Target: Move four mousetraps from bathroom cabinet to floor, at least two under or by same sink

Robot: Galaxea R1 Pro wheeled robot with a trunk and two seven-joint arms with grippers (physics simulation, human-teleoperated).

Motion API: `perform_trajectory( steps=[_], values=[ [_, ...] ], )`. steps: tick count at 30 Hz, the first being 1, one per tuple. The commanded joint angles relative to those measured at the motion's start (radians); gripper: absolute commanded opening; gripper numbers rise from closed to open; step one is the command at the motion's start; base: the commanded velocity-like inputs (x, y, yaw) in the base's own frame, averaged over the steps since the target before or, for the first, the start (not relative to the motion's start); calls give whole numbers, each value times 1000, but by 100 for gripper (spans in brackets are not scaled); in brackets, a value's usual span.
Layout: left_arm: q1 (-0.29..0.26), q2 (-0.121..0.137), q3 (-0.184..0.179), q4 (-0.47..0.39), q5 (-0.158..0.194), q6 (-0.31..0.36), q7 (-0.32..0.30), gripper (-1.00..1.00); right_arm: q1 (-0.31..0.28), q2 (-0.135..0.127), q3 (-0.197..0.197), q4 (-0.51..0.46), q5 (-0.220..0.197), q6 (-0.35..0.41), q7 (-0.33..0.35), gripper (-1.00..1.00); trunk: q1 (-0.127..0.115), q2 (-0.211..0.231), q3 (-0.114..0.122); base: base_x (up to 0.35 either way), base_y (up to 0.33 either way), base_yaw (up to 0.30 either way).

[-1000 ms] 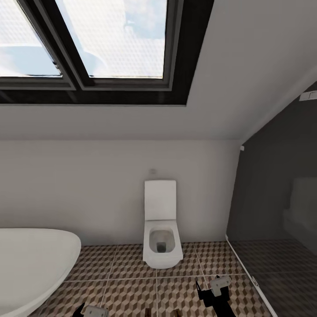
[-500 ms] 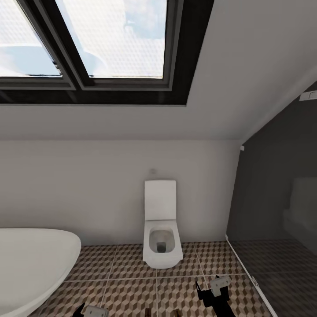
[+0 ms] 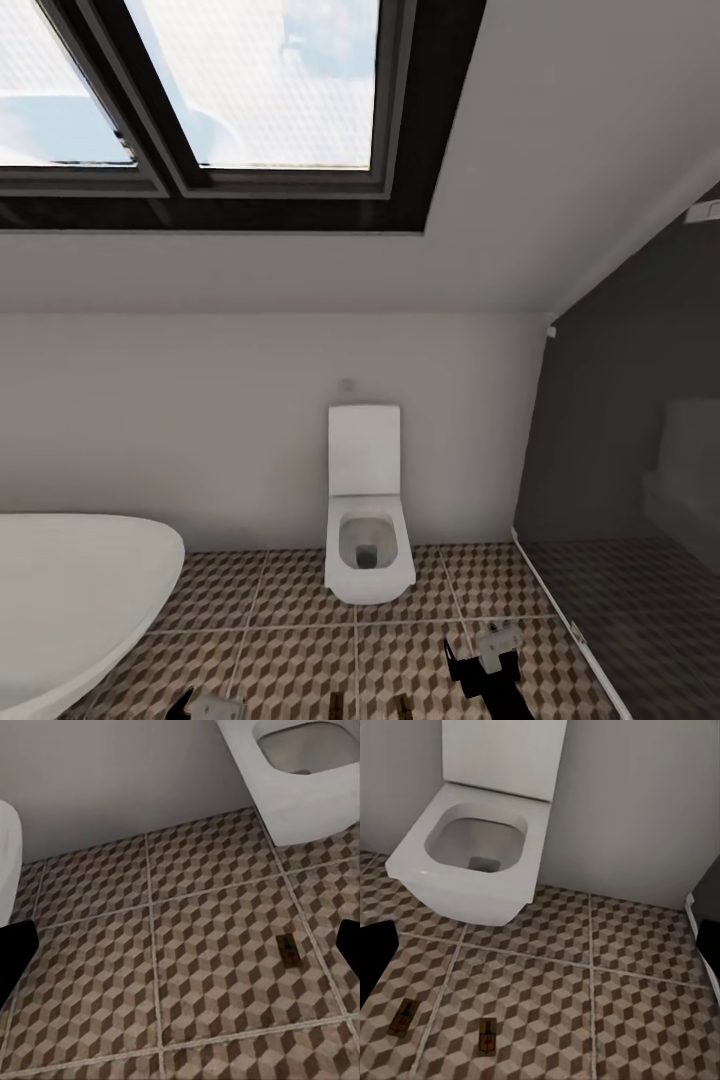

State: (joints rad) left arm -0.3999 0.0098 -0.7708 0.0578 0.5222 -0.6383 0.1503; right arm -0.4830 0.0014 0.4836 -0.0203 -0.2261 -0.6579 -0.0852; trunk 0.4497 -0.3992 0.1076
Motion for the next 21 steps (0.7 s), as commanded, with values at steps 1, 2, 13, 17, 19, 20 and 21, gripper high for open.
perform_trajectory(
  steps=[1, 2, 13, 17, 19, 20, 21],
  values=[
    [0, -1, -8, 2, 0, -3, 6, 100, 0, 0, 9, 0, -4, -2, -5, 100, 0, -1, -2, 0, 0, 0],
    [0, -1, -8, 2, 1, -3, 6, 100, 0, 0, 9, 0, -4, -2, -5, 100, 0, -1, -4, 0, 0, 0],
    [0, -1, -8, 2, 1, -3, 6, 100, 0, 0, 9, 0, -4, -2, -5, 100, 0, -1, -21, 0, 0, 0],
    [0, -1, -9, 2, 1, -3, 6, 100, 0, 0, 9, 0, -4, -2, -5, 100, 0, -1, -27, 0, 0, 0],
    [0, -1, -9, 2, 1, -2, 6, 100, 0, 0, 9, 0, -4, -2, -5, 100, 0, -1, -30, 0, 0, 0],
    [0, -1, -9, 2, 1, -2, 6, 100, 0, 0, 9, 0, -4, -2, -5, 100, 0, -1, -32, 0, 0, 0],
    [0, -1, -9, 2, 1, -2, 6, 100, 0, 0, 9, 0, -4, -2, -6, 100, 0, -1, -33, 0, 0, 0]
  ],
)
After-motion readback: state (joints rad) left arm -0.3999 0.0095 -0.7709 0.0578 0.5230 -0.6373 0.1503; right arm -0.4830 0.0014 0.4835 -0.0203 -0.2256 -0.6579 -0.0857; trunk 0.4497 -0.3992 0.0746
